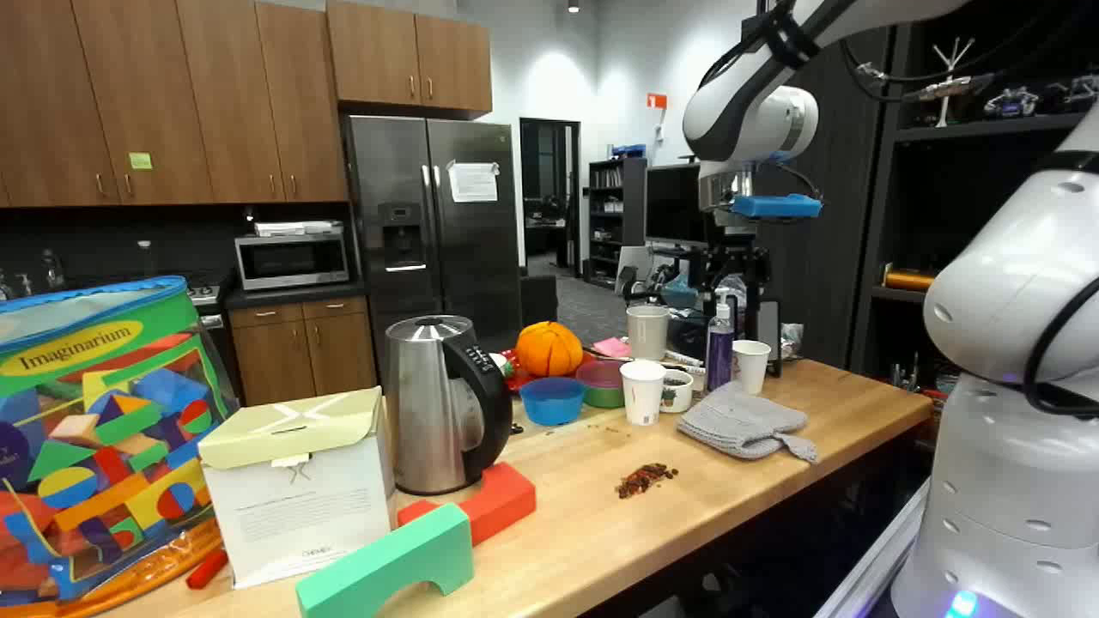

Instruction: Wipe the table with the gray cloth

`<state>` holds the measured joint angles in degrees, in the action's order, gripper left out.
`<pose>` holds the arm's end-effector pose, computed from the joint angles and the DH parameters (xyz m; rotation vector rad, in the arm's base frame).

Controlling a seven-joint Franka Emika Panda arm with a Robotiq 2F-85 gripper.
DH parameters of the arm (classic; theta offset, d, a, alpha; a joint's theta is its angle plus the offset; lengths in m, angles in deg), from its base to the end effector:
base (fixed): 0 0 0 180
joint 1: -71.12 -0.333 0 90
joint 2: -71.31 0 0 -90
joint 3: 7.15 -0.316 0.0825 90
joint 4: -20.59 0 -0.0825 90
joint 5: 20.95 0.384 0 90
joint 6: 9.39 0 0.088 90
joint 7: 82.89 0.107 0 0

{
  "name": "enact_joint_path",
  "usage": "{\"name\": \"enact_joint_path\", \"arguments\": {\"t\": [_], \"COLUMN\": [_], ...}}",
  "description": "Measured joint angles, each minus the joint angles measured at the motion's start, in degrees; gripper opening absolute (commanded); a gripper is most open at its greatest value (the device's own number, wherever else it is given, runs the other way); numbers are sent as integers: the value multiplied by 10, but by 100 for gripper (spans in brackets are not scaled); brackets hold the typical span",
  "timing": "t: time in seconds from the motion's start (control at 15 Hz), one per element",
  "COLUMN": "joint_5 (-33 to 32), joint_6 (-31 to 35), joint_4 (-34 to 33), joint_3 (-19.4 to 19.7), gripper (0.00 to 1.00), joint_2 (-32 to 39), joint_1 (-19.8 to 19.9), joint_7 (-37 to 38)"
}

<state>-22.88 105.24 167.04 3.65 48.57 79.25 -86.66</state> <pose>0.3683 -0.1269 0.3896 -3.0396 0.3476 0.2345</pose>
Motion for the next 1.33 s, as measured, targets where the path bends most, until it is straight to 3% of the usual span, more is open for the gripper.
{"name": "enact_joint_path", "arguments": {"t": [0.87,1.33], "joint_5": [-7,-126], "joint_6": [4,78], "joint_4": [2,37], "joint_3": [-6,-31], "gripper": [100,100], "joint_2": [0,3], "joint_1": [0,3], "joint_7": [0,0]}}
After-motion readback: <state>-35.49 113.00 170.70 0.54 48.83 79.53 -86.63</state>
